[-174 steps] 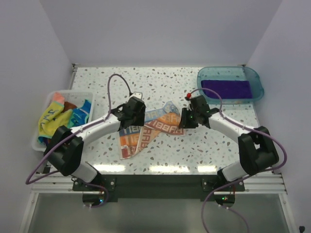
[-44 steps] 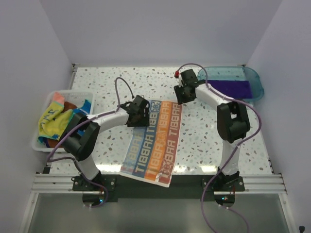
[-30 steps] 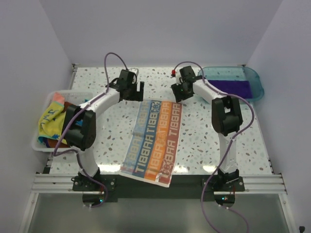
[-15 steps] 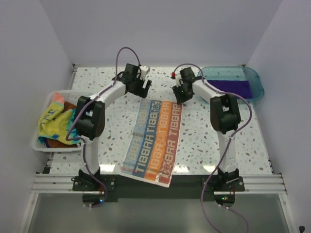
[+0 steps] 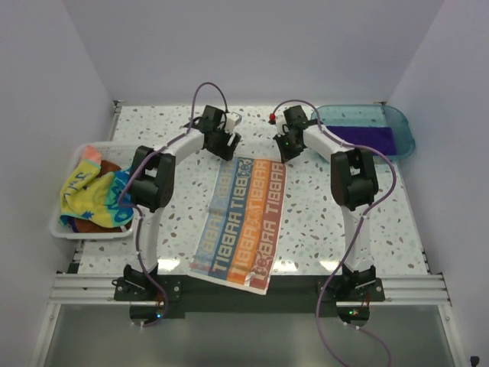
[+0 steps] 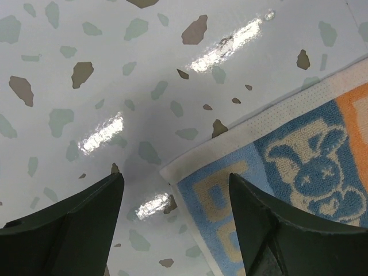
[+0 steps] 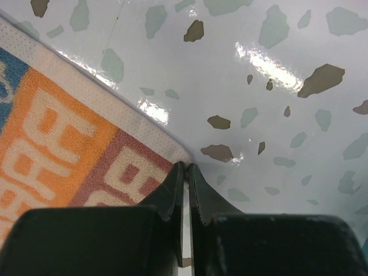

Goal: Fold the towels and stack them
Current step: Flatten out the crumpled towel

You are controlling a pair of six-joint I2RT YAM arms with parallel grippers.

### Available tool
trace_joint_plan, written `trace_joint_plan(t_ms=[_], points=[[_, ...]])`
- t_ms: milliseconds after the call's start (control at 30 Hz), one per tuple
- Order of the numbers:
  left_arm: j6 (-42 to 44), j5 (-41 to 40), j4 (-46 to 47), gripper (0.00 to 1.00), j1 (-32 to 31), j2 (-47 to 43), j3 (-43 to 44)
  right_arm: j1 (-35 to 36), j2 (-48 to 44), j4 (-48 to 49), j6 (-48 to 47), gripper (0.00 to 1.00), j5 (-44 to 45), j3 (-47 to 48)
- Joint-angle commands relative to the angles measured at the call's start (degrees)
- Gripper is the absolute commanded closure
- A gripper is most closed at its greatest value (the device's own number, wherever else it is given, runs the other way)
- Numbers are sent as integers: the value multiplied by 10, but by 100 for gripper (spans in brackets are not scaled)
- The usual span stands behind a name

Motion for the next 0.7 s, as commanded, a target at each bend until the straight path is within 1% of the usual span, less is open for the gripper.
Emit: trace_joint_plan(t_ms=[0,133,267,600,667], points=[[8,-5,4,22,3,-2,24,2,12,-25,-12,100,-11,-19],[8,-15,2,28,3,6,26,3,8,-24,-13,100,-12,-21],[11,-21,5,37,-3,11,27,3,8,-24,-13,100,-10,-24],[12,-54,-6,50,-24,37,34,3,0,-18,-13,100,-14,-38],[8,-59,-25,60,-30,52,41,3,-2,-13,-12,100,-6,-45]])
